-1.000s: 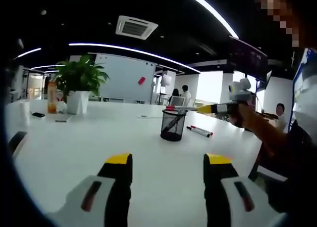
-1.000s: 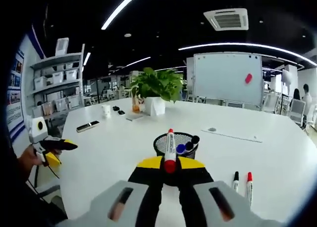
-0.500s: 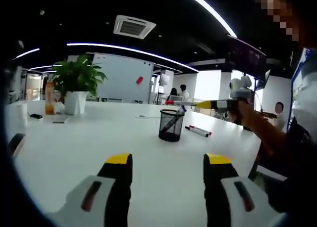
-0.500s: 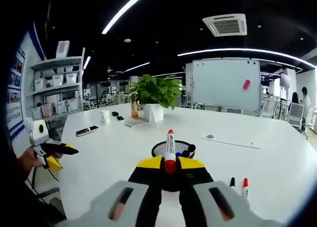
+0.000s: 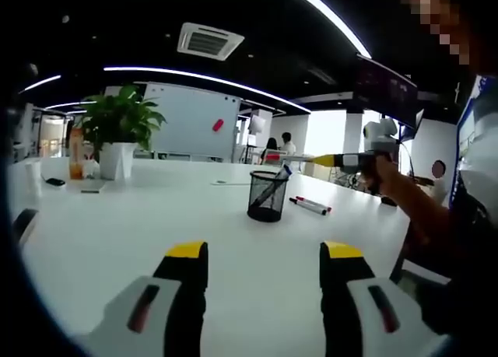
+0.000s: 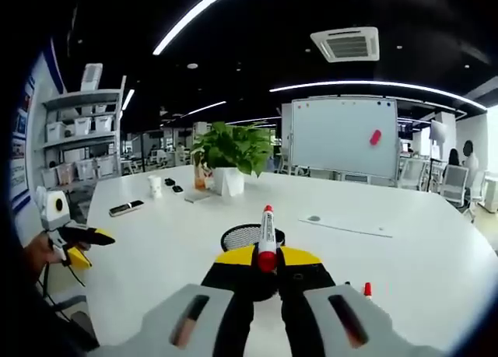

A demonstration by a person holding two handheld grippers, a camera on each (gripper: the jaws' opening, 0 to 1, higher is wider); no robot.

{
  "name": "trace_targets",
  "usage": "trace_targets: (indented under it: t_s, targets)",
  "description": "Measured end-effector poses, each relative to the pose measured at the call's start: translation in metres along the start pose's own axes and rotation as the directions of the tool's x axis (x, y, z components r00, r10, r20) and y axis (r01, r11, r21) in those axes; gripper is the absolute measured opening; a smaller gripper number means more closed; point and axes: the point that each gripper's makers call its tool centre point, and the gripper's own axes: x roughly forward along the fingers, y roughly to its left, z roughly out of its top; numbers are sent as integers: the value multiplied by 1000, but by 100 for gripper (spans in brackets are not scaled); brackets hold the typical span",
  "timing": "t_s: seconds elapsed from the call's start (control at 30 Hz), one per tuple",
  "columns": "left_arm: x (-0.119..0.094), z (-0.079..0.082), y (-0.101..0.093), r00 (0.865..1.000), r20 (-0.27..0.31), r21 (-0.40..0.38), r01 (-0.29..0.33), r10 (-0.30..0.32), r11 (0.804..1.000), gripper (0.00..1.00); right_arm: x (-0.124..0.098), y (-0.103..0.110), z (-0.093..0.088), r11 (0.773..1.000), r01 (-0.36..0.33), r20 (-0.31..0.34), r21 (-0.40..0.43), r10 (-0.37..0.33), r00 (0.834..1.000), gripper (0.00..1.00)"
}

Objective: Pick up the whiteboard markers from the pen holder and place them facing the whiteboard neatly

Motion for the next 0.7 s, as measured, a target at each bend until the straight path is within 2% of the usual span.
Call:
trace_targets:
  t_s: [0.7]
  targets:
    - [-3, -1, 3, 1000, 2, -5, -9, 9, 1000, 59, -17, -23, 5, 998, 67, 36, 2, -67, 997, 13]
